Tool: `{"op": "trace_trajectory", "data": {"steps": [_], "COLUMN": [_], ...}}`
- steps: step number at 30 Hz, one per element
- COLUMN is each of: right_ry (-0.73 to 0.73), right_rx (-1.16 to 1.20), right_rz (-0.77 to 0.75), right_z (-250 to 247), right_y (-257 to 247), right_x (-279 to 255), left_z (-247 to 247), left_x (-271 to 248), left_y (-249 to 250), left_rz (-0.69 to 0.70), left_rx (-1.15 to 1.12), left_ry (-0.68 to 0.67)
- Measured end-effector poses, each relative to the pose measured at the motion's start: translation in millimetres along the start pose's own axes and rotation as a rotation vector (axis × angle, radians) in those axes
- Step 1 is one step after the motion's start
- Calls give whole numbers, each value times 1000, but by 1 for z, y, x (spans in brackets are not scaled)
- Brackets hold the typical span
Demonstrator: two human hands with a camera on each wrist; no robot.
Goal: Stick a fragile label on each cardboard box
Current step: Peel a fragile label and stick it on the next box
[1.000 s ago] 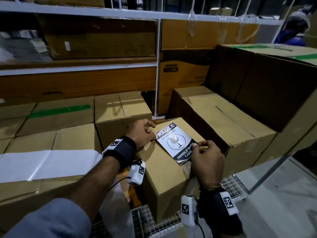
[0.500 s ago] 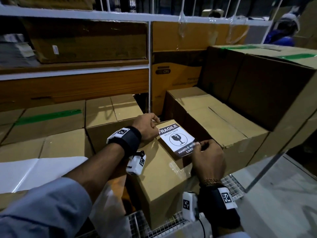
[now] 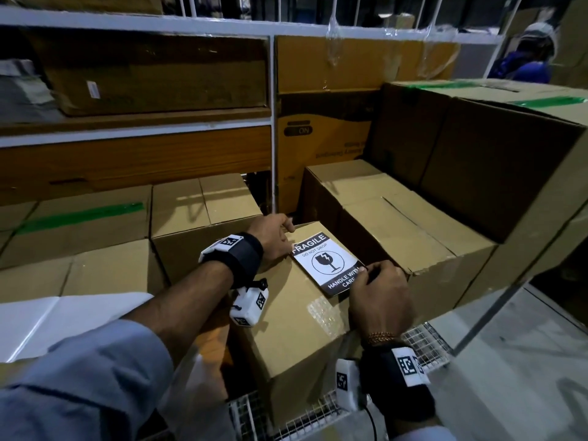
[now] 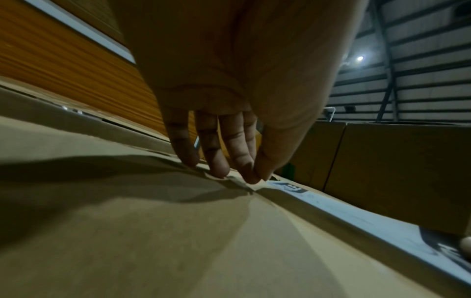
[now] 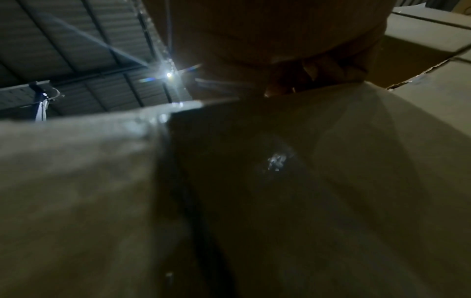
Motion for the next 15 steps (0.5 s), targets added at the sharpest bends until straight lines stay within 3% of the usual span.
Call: {"op": "trace_trajectory", "data": {"steps": [15], "right_ry": [-45], "right_rx": [-128], "right_rz": [2], "right_z": [1], "right_y": [0], "right_x": [-7], "left_z": [7], "left_x": [4], "left_y": [3], "left_rz": [-17], "left_rx": [38], "left_ry": [5]}}
Point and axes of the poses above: each hand's wrist, its own x-axis towards the middle knuckle, its own z-axis out of the palm, y = z × x, the point moved 1 cm from there along x, towards the middle knuckle, and after that the axes turned 4 degrees about -y, right-handed, at the moved point
